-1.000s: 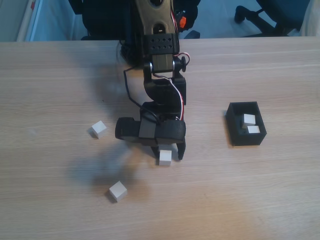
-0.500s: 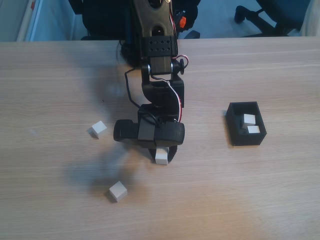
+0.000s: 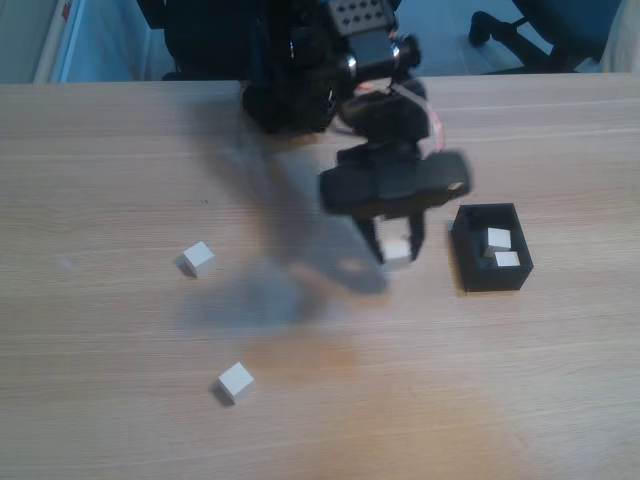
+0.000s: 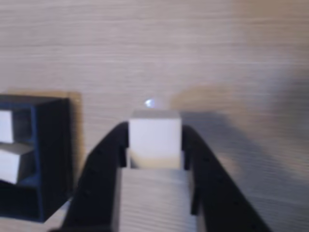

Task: Pick blocks and place them in the box.

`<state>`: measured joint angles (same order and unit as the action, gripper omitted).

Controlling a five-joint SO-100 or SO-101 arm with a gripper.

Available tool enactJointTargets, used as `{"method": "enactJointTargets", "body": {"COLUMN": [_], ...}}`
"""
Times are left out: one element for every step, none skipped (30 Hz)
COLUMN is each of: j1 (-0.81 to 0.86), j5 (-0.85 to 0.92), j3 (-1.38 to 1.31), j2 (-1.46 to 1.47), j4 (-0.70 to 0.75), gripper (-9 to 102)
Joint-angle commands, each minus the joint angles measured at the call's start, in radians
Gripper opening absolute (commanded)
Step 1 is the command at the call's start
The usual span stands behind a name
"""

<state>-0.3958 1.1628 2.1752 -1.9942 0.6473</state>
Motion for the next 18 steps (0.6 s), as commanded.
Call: {"method": "enactJointTargets", "body": {"j1": [-0.092, -0.117, -0.138, -0.161, -0.184, -0.204, -0.224, -0.241, -0.253, -0.264, -0.273, -0.281, -0.287, -0.293, -0.298, -0.301, -0.304, -0.305], "j5": [-0.034, -0.046, -0.058, -0.071, -0.080, -0.089, -0.101, -0.106, -0.110, -0.117, -0.130, -0.141, -0.146, -0.149, -0.155, -0.163, -0.164, -0.164], "j3": [-0.055, -0.069, -0.081, -0.091, -0.104, -0.120, -0.143, -0.167, -0.190, -0.216, -0.244, -0.268, -0.293, -0.319, -0.341, -0.360, -0.376, -0.388], "j2": [-0.057, -0.057, -0.055, -0.055, -0.051, -0.044, -0.034, -0.018, 0.000, 0.018, 0.038, 0.058, 0.078, 0.097, 0.115, 0.130, 0.144, 0.155], "j4": [0.040, 0.051, 0.058, 0.061, 0.069, 0.080, 0.089, 0.097, 0.103, 0.107, 0.109, 0.112, 0.115, 0.121, 0.126, 0.126, 0.127, 0.127], "gripper": [0, 0, 0, 0, 0, 0, 0, 0, 0, 0, 0, 0, 0, 1, 1, 2, 3, 5]}}
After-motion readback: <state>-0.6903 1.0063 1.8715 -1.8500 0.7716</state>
